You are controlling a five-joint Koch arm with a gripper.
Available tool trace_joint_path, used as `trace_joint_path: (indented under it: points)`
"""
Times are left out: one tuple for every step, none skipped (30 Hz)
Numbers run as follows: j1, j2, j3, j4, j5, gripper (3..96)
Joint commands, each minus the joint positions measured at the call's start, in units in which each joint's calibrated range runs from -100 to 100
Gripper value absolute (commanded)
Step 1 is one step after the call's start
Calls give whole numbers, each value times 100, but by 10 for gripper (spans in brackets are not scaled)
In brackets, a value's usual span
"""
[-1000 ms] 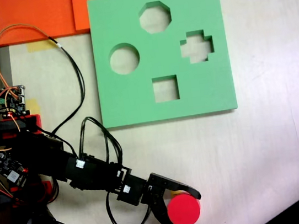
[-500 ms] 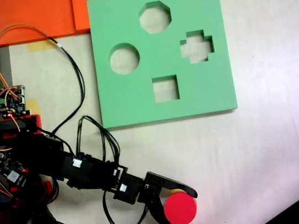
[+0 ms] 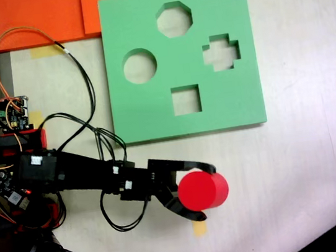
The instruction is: Put the cylinder block into the corresponding hole
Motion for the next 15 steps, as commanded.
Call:
trace_joint_path:
  points:
    - [400, -1248, 45, 357, -49, 383]
    - [567, -1541, 15, 184, -103, 383]
    - [703, -1681, 5, 117, -132, 383]
    - [855, -1778, -5, 97, -186, 383]
    - [1016, -1862, -35, 88, -234, 381]
    - [1167, -1904, -84, 69, -293, 383]
    - [1324, -1918, -94, 49, -352, 383]
    - [1475, -1904, -114, 40, -400, 383]
    - [1641, -1876, -144, 20, -469, 383]
    - [1778, -1834, -164, 11, -537, 381]
    - [1939, -1736, -184, 11, -601, 383]
    - [2066, -1569, -184, 11, -640, 381]
    - [2198, -1457, -184, 11, -674, 381]
    - [2305, -1331, -184, 20, -703, 383]
    - [2393, -1248, -214, 20, -703, 383]
